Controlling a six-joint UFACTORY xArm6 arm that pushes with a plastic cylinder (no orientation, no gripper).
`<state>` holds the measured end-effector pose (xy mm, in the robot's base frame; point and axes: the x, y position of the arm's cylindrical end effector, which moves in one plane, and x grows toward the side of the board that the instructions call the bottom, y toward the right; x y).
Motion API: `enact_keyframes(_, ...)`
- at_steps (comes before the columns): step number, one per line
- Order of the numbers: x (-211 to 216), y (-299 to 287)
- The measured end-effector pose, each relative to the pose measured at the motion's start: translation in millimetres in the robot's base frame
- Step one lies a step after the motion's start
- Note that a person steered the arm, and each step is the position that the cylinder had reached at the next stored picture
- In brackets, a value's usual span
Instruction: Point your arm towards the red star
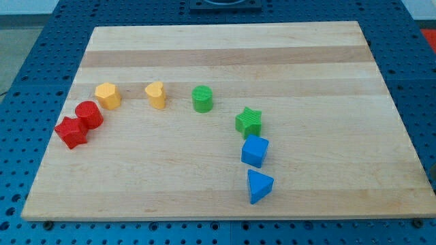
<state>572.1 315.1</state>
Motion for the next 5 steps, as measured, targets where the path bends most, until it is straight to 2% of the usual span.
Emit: enact_keyframes(5,2.7,-4.1)
